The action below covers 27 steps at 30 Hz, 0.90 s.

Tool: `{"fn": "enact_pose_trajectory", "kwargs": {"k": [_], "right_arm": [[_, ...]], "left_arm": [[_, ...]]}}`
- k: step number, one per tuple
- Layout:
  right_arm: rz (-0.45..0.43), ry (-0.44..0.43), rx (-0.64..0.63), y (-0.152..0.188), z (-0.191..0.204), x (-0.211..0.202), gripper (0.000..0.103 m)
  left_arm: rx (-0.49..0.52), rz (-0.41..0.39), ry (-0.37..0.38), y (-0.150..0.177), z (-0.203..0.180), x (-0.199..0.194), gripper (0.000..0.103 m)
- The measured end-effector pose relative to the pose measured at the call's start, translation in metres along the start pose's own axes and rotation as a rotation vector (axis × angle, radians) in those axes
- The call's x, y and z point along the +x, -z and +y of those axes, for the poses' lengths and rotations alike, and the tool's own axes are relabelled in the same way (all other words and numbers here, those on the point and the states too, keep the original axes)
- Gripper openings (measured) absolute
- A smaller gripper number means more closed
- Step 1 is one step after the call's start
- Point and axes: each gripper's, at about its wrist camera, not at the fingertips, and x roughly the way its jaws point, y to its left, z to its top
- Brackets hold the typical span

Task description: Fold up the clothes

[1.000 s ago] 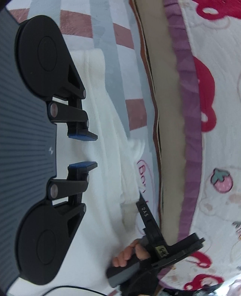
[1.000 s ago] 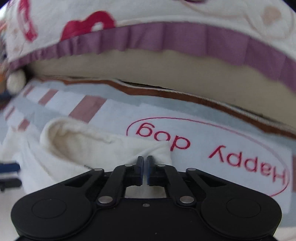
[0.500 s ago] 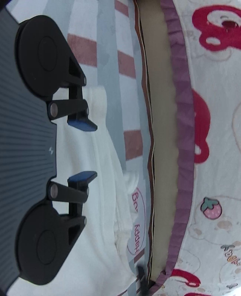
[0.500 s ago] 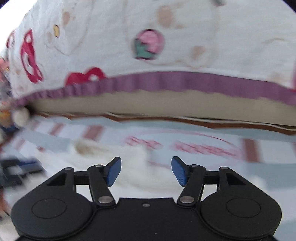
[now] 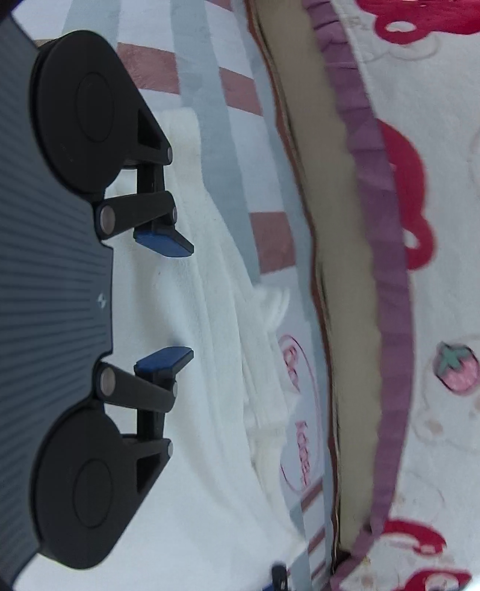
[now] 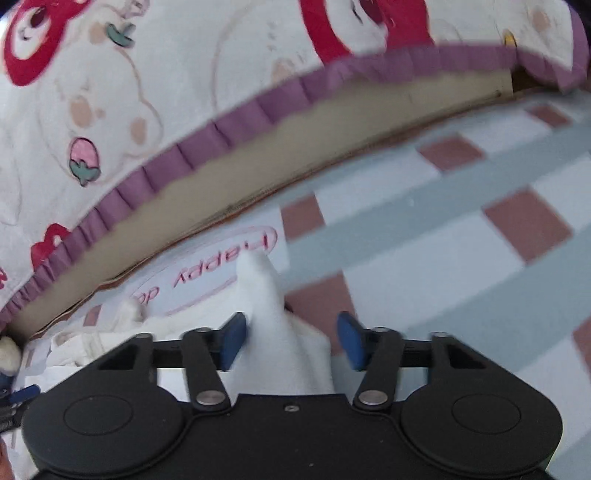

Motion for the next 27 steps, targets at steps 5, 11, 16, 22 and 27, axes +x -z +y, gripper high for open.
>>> {"fn": "enact_pose_trajectory", "kwargs": {"k": [5, 11, 16, 22, 27], "right_arm": [[-0.002, -0.042, -0.016, -0.001, -0.002, 0.005, 0.05], [0.039, -0.133, 0.005, -0.002, -0.002, 0.011, 0.051], [0.065, -0.201, 0.104, -0.002, -0.01, 0.019, 0.052], [-0.008, -0.205, 0.013, -0.003, 0.002, 0.01, 0.01], [-0.166, -0.173, -0.082, -0.011, 0.014, -0.017, 0.01]], "left_arm": [[0.002, 0.088, -0.017, -0.003, 0.002, 0.029, 0.068], [0.0, 0.085, -0.005, -0.005, -0.001, 0.026, 0.031], [0.052, -0.03, -0.064, -0.005, -0.014, 0.008, 0.01], [-0.004, -0.136, -0.088, -0.009, -0.009, -0.021, 0.009], [0.068, -0.172, -0.054, -0.018, -0.027, -0.047, 0.009]]}}
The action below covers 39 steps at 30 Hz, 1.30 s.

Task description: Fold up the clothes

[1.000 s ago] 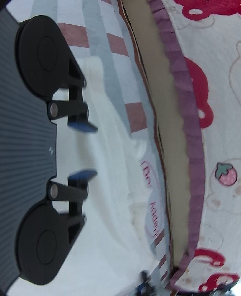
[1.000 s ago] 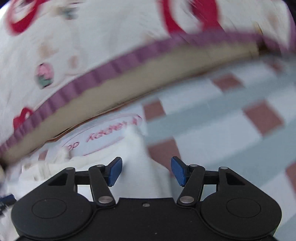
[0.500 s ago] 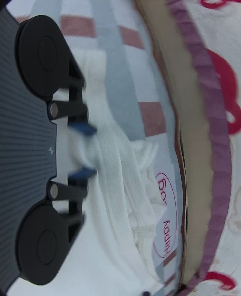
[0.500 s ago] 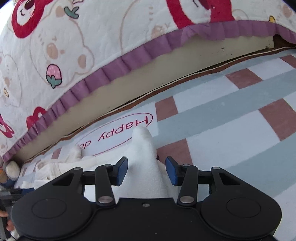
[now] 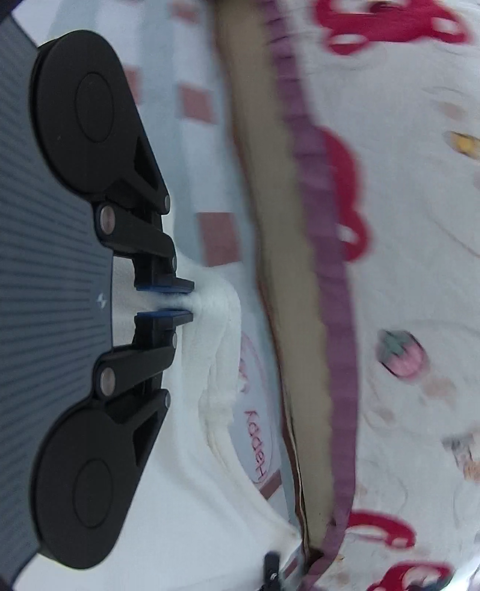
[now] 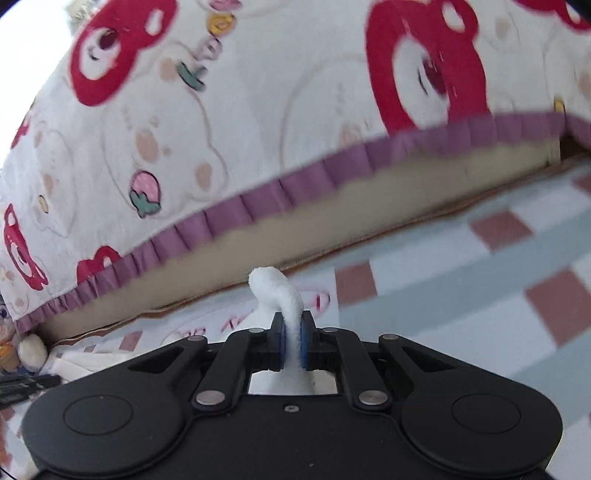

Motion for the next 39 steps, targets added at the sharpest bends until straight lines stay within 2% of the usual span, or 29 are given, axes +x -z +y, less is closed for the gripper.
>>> {"fn": "enact_pose_trajectory", "kwargs": {"k": [2, 4, 6, 7, 8, 9, 10, 13, 14, 15, 17, 18, 21, 22, 23, 24, 25, 28, 30, 31, 32, 33, 34, 35, 36, 37, 39], "right_arm": [[0.017, 0.021, 0.006, 0.0, -0.003, 0.006, 0.01], [0.054, 0.047, 0.008, 0.002, -0.005, 0.015, 0.01], [0.089, 0.094, -0.018, 0.005, -0.004, 0.022, 0.01], [0.1, 0.108, -0.031, 0.006, -0.004, 0.023, 0.01], [0.112, 0.123, -0.043, 0.007, -0.004, 0.023, 0.01], [0.116, 0.125, -0.038, 0.008, -0.005, 0.023, 0.01], [0.115, 0.116, -0.019, 0.008, -0.008, 0.023, 0.01], [0.119, 0.103, 0.019, 0.009, -0.013, 0.024, 0.011], [0.122, 0.101, 0.019, 0.009, -0.013, 0.024, 0.011], [0.123, 0.1, 0.013, 0.01, -0.012, 0.025, 0.011], [0.122, 0.088, 0.015, 0.01, -0.012, 0.025, 0.011], [0.121, 0.081, 0.025, 0.01, -0.013, 0.025, 0.011], [0.127, 0.06, 0.067, 0.011, -0.02, 0.026, 0.011], [0.132, 0.053, 0.077, 0.012, -0.023, 0.027, 0.012], [0.137, 0.045, 0.086, 0.012, -0.025, 0.028, 0.012], [0.139, 0.034, 0.073, 0.012, -0.025, 0.029, 0.013], [0.137, 0.021, 0.042, 0.011, -0.023, 0.028, 0.013], [0.02, 0.0, -0.108, 0.003, -0.004, 0.01, 0.011], [-0.051, -0.043, -0.118, -0.002, 0.001, -0.001, 0.006], [-0.058, -0.039, -0.121, -0.003, 0.002, -0.001, 0.004], [-0.053, -0.026, -0.121, -0.003, 0.002, 0.0, 0.004], [-0.037, -0.007, -0.12, -0.003, 0.001, 0.004, 0.004], [-0.012, 0.019, -0.117, -0.002, 0.0, 0.008, 0.004], [0.019, 0.042, -0.114, -0.001, -0.002, 0.013, 0.005], [0.053, 0.061, -0.113, -0.001, -0.003, 0.017, 0.007], [0.077, 0.064, -0.103, -0.001, -0.004, 0.019, 0.012], [0.104, 0.032, -0.068, 0.0, -0.007, 0.019, 0.013]], "left_arm": [[0.009, 0.029, -0.056, 0.001, 0.005, 0.011, 0.01], [-0.062, 0.096, -0.126, 0.01, 0.019, 0.031, 0.009], [-0.121, 0.163, -0.201, 0.017, 0.031, 0.046, 0.012], [-0.144, 0.159, -0.196, 0.022, 0.036, 0.045, 0.014], [-0.162, 0.156, -0.191, 0.026, 0.04, 0.044, 0.023], [-0.163, 0.155, -0.186, 0.029, 0.043, 0.041, 0.037], [-0.164, 0.155, -0.181, 0.031, 0.045, 0.038, 0.044], [-0.105, 0.173, -0.192, 0.037, 0.047, 0.035, 0.053], [-0.076, 0.186, -0.2, 0.038, 0.047, 0.036, 0.061], [-0.057, 0.197, -0.202, 0.04, 0.047, 0.039, 0.065], [-0.056, 0.198, -0.169, 0.042, 0.053, 0.044, 0.066], [-0.076, 0.18, -0.142, 0.042, 0.059, 0.05, 0.069], [-0.205, 0.225, -0.057, 0.044, 0.081, 0.072, 0.075], [-0.222, 0.23, -0.014, 0.045, 0.084, 0.074, 0.072], [-0.24, 0.236, 0.03, 0.046, 0.087, 0.076, 0.03], [-0.257, 0.241, 0.073, 0.046, 0.089, 0.078, 0.006], [-0.25, 0.237, 0.093, 0.047, 0.088, 0.076, 0.006], [0.006, 0.121, -0.101, 0.042, 0.048, 0.027, 0.005], [0.008, -0.005, -0.191, 0.042, 0.037, -0.011, 0.005], [0.012, -0.031, -0.249, 0.044, 0.035, -0.018, 0.006], [0.017, -0.058, -0.307, 0.046, 0.033, -0.024, 0.011], [0.028, -0.065, -0.358, 0.049, 0.031, -0.027, 0.023], [0.061, 0.004, -0.384, 0.053, 0.033, -0.014, 0.032], [0.095, 0.086, -0.417, 0.058, 0.034, 0.001, 0.045], [0.13, 0.19, -0.463, 0.065, 0.034, 0.016, 0.047], [0.152, 0.197, -0.457, 0.07, 0.03, 0.015, 0.046], [0.191, 0.207, -0.44, 0.081, 0.024, 0.011, 0.048]]}}
